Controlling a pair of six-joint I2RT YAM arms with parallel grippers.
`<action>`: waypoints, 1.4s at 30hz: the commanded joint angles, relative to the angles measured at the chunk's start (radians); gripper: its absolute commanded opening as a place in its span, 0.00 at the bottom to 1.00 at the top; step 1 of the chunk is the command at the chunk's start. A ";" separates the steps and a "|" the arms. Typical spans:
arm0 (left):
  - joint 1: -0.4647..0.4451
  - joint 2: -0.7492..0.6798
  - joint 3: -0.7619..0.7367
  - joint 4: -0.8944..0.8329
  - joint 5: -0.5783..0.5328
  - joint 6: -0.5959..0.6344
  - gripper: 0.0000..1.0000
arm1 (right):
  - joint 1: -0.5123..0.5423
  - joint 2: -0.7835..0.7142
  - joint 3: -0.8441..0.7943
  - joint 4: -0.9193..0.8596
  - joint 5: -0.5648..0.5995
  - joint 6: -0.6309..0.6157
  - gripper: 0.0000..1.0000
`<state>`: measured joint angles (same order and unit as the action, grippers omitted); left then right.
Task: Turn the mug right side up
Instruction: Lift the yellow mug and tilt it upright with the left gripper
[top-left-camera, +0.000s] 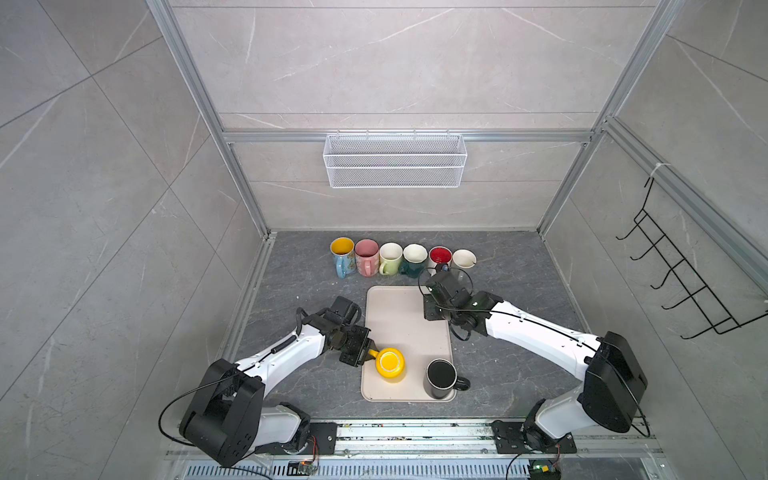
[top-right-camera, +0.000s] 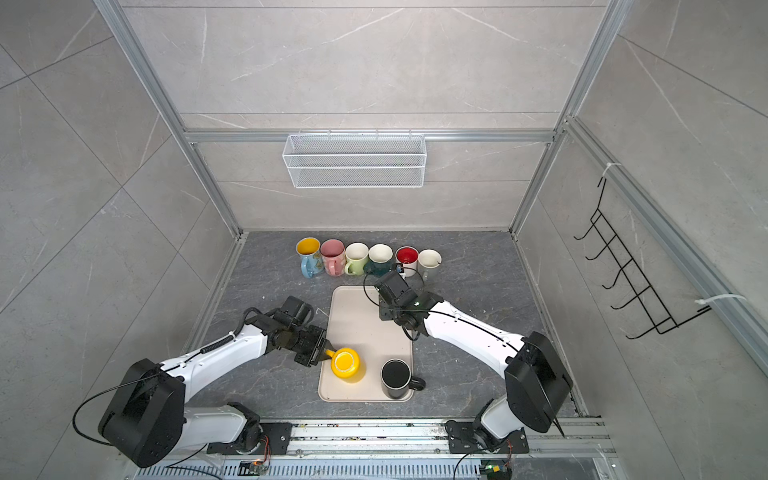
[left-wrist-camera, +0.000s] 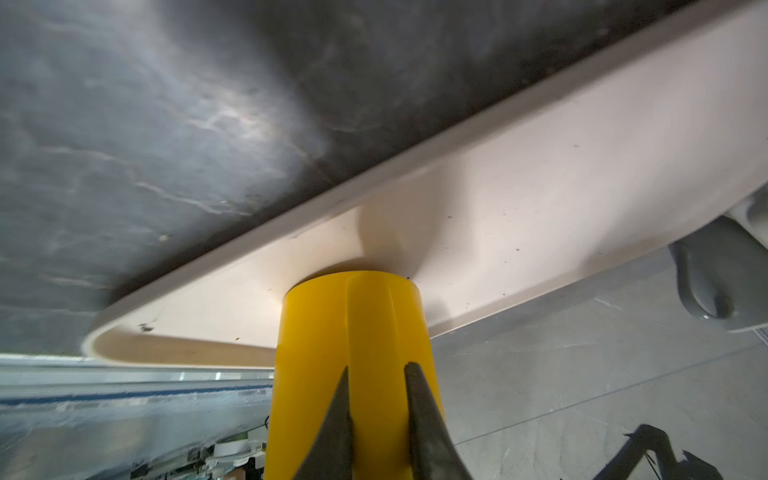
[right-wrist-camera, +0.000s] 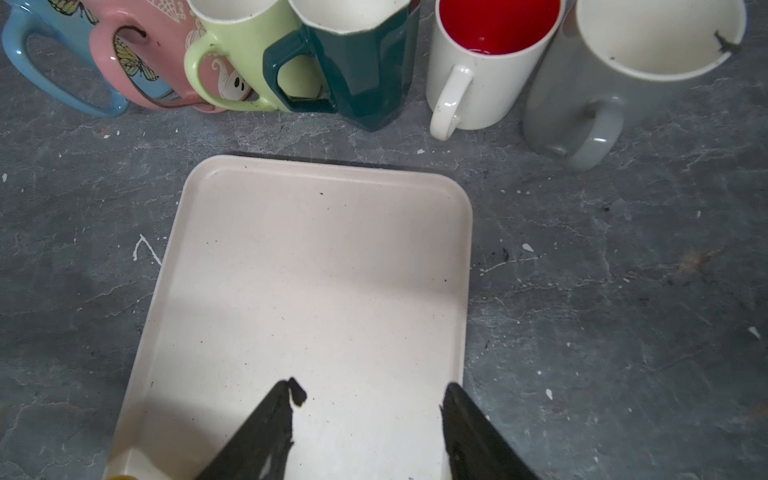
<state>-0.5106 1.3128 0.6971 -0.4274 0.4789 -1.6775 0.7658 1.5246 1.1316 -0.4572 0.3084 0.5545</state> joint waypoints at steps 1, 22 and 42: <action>0.002 -0.040 0.022 0.160 -0.063 0.062 0.00 | 0.007 -0.001 0.028 -0.043 0.036 0.005 0.59; -0.088 -0.475 0.090 0.291 -0.575 0.900 0.00 | 0.007 -0.016 0.095 -0.121 0.058 -0.009 0.59; -0.434 -0.496 -0.079 0.876 -0.978 1.697 0.00 | 0.009 -0.052 0.240 -0.186 -0.012 -0.080 0.37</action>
<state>-0.9310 0.8207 0.6014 0.1730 -0.4026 -0.1333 0.7685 1.5120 1.3270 -0.6224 0.3283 0.4961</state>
